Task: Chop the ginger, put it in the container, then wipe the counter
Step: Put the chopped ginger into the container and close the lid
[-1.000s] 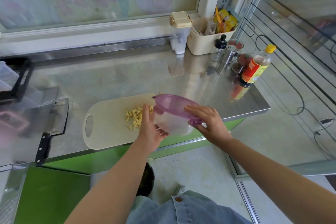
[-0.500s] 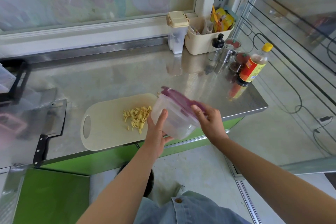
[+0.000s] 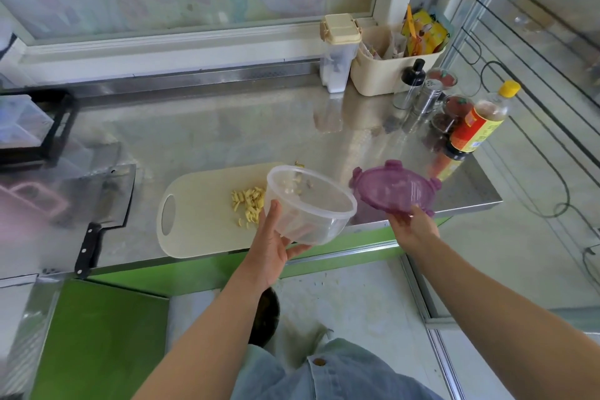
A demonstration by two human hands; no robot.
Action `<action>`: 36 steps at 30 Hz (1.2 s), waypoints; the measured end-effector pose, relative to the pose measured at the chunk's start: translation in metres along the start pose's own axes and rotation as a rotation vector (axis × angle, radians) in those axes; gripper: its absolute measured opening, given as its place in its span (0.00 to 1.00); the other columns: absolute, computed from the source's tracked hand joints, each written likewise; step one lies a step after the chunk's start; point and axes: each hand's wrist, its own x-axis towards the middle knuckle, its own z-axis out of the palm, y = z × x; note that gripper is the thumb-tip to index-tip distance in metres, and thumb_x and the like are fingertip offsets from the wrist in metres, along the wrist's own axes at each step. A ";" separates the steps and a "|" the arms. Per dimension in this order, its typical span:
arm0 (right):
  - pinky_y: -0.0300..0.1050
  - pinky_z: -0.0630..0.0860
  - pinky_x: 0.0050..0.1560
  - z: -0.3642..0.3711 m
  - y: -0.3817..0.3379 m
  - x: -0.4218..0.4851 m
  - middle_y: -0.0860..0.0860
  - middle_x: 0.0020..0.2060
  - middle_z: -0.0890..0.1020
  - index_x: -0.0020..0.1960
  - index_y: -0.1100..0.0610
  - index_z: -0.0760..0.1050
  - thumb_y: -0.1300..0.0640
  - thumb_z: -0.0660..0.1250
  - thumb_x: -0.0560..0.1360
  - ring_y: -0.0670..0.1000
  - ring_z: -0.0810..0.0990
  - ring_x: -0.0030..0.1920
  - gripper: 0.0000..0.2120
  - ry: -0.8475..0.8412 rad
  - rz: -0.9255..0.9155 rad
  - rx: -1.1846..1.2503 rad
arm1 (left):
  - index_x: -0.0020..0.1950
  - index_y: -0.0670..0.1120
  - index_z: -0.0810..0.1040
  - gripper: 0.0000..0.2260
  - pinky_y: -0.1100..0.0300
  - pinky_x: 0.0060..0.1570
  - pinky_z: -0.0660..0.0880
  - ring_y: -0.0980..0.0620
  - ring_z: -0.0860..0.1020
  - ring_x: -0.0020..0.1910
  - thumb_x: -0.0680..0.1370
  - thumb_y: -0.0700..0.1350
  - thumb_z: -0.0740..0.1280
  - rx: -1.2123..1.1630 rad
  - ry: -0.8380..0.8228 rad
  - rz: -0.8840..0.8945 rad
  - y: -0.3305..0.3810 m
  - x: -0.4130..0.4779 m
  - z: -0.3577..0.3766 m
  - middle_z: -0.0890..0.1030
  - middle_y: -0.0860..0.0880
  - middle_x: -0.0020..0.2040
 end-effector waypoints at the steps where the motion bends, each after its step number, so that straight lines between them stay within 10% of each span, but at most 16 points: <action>1: 0.51 0.78 0.51 0.002 0.001 -0.003 0.58 0.46 0.79 0.73 0.63 0.61 0.57 0.57 0.82 0.56 0.81 0.46 0.21 -0.033 0.045 -0.071 | 0.73 0.55 0.63 0.44 0.46 0.49 0.78 0.42 0.75 0.64 0.62 0.69 0.73 0.002 -0.006 -0.003 0.000 0.000 -0.001 0.73 0.45 0.68; 4: 0.52 0.74 0.56 0.003 0.007 -0.009 0.60 0.67 0.68 0.75 0.65 0.52 0.48 0.62 0.79 0.63 0.70 0.66 0.34 -0.092 0.310 -0.440 | 0.74 0.56 0.62 0.44 0.46 0.51 0.78 0.43 0.75 0.65 0.62 0.69 0.73 0.009 -0.031 -0.019 -0.002 0.001 -0.006 0.73 0.45 0.69; 7: 0.61 0.77 0.56 0.006 0.012 -0.020 0.66 0.66 0.71 0.71 0.66 0.61 0.39 0.65 0.74 0.65 0.75 0.62 0.38 -0.362 0.485 -0.551 | 0.74 0.55 0.61 0.46 0.45 0.55 0.76 0.45 0.74 0.66 0.62 0.69 0.73 0.041 -0.078 -0.070 -0.001 -0.002 -0.008 0.73 0.46 0.69; 15: 0.47 0.78 0.42 0.018 0.042 -0.028 0.58 0.58 0.79 0.68 0.49 0.69 0.61 0.57 0.78 0.56 0.83 0.48 0.20 -0.607 0.232 -0.930 | 0.72 0.54 0.67 0.38 0.45 0.54 0.76 0.45 0.76 0.63 0.65 0.67 0.69 0.065 -0.015 -0.198 0.006 -0.025 -0.031 0.78 0.46 0.64; 19: 0.60 0.75 0.58 0.013 0.059 -0.026 0.59 0.57 0.78 0.66 0.47 0.70 0.58 0.61 0.76 0.60 0.81 0.53 0.20 -0.711 0.180 -1.189 | 0.70 0.56 0.68 0.36 0.44 0.53 0.78 0.43 0.78 0.60 0.66 0.71 0.64 0.226 0.024 -0.339 -0.001 -0.044 -0.061 0.78 0.42 0.63; 24: 0.51 0.76 0.52 0.020 0.095 -0.039 0.55 0.57 0.78 0.65 0.48 0.71 0.50 0.62 0.79 0.56 0.80 0.55 0.14 -0.756 0.173 -1.404 | 0.67 0.53 0.71 0.19 0.51 0.48 0.79 0.44 0.81 0.50 0.76 0.50 0.65 0.314 0.167 -0.373 -0.016 -0.065 -0.082 0.80 0.42 0.52; 31: 0.54 0.79 0.50 0.051 0.136 -0.042 0.53 0.42 0.84 0.50 0.52 0.79 0.58 0.64 0.77 0.55 0.82 0.46 0.06 -0.666 -0.452 -1.416 | 0.64 0.50 0.70 0.13 0.47 0.52 0.79 0.42 0.79 0.54 0.80 0.45 0.60 0.471 0.276 -0.431 -0.024 -0.077 -0.125 0.77 0.43 0.55; 36: 0.32 0.73 0.49 0.094 0.154 -0.037 0.52 0.53 0.79 0.53 0.53 0.78 0.64 0.62 0.76 0.47 0.77 0.50 0.11 -0.690 -0.733 -1.375 | 0.62 0.53 0.70 0.15 0.48 0.50 0.80 0.46 0.80 0.52 0.77 0.45 0.65 0.558 0.293 -0.468 -0.027 -0.062 -0.142 0.78 0.46 0.55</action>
